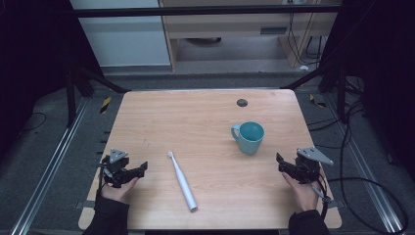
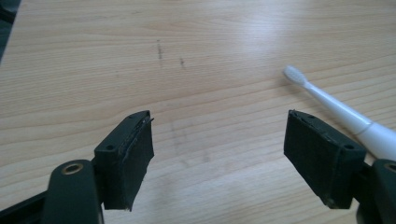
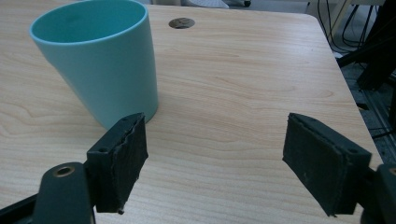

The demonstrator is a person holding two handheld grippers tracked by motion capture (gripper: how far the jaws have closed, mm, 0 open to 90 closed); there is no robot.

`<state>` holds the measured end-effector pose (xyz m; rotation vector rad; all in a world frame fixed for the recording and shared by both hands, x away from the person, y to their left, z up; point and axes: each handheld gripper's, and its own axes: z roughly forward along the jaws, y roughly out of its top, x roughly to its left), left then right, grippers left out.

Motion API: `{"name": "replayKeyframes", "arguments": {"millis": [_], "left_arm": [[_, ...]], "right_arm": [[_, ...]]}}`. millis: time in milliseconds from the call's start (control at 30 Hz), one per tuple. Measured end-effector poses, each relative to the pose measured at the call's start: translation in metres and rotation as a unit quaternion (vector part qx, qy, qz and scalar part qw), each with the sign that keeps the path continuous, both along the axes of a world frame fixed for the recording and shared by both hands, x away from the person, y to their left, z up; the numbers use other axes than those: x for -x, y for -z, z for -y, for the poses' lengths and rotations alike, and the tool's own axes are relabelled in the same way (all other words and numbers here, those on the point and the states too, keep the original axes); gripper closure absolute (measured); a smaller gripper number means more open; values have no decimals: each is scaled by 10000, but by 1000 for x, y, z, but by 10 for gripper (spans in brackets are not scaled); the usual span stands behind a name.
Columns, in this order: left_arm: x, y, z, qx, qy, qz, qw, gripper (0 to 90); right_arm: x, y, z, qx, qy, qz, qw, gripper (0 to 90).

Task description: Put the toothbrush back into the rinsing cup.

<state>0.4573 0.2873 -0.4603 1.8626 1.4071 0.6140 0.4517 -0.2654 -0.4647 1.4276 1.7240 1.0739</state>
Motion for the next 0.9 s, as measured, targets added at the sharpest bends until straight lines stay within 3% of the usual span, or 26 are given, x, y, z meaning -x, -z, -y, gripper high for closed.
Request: {"name": "replayKeyframes", "arguments": {"millis": [233, 433, 900], "left_arm": [[8, -2, 19, 170, 266, -91, 9995, 300], [14, -2, 39, 177, 530, -115, 9984, 329], [17, 3, 71, 197, 923, -293, 9951, 361]], "right_arm": [[2, 2, -1, 187, -99, -121, 9997, 231], [3, 3, 0, 332, -117, -210, 9992, 237], [4, 3, -2, 373, -147, -303, 9987, 252]]}}
